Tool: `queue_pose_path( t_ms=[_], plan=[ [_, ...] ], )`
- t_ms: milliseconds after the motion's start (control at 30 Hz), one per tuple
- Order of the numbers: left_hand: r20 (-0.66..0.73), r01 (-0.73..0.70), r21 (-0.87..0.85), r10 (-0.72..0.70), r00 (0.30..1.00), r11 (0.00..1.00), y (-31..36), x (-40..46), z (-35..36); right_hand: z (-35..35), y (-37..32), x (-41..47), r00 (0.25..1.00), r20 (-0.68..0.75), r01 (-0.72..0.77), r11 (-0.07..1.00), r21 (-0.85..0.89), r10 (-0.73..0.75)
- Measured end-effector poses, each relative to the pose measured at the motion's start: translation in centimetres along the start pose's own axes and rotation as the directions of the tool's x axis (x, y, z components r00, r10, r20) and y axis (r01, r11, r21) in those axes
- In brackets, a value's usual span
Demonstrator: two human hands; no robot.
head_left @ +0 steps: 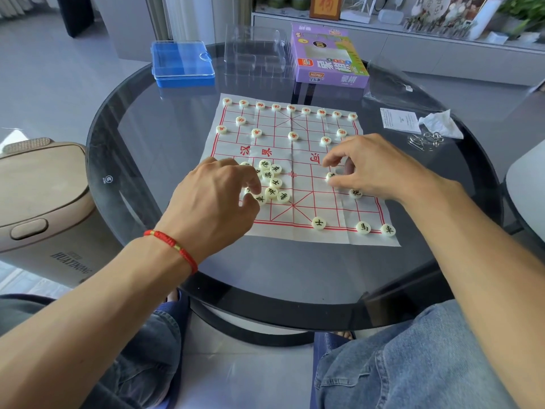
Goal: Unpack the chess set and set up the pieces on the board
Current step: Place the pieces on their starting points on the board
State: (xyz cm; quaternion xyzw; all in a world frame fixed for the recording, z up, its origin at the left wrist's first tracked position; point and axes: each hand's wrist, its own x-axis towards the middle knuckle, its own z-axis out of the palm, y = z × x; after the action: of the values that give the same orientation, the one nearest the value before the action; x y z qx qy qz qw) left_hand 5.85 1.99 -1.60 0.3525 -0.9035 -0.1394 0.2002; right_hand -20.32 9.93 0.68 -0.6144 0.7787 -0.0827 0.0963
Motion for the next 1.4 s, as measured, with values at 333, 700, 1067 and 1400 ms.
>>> queue_pose_path(
  t_ms=[333,700,1067,1400],
  plan=[
    [-0.019,0.065,0.076,-0.064,0.998,0.995,-0.1,0.0,-0.5,2.0,-5.4,-0.2,0.986,0.057,0.155,0.988,0.021,-0.156],
    [0.251,0.328,-0.65,-0.214,0.944,0.686,3.0,-0.1,-0.4,-0.4,-6.4,-2.4,0.961,-0.09,0.271,0.952,0.144,-0.26],
    [0.304,0.252,-0.639,-0.062,0.951,0.727,4.6,0.7,-0.1,-0.2,-4.7,-6.3,0.945,-0.174,0.32,0.898,0.302,-0.278],
    [0.238,0.172,-0.656,-0.016,0.971,0.735,6.0,1.5,0.4,-0.3,-3.1,-7.2,0.973,-0.157,0.226,0.838,0.496,-0.17]
  ],
)
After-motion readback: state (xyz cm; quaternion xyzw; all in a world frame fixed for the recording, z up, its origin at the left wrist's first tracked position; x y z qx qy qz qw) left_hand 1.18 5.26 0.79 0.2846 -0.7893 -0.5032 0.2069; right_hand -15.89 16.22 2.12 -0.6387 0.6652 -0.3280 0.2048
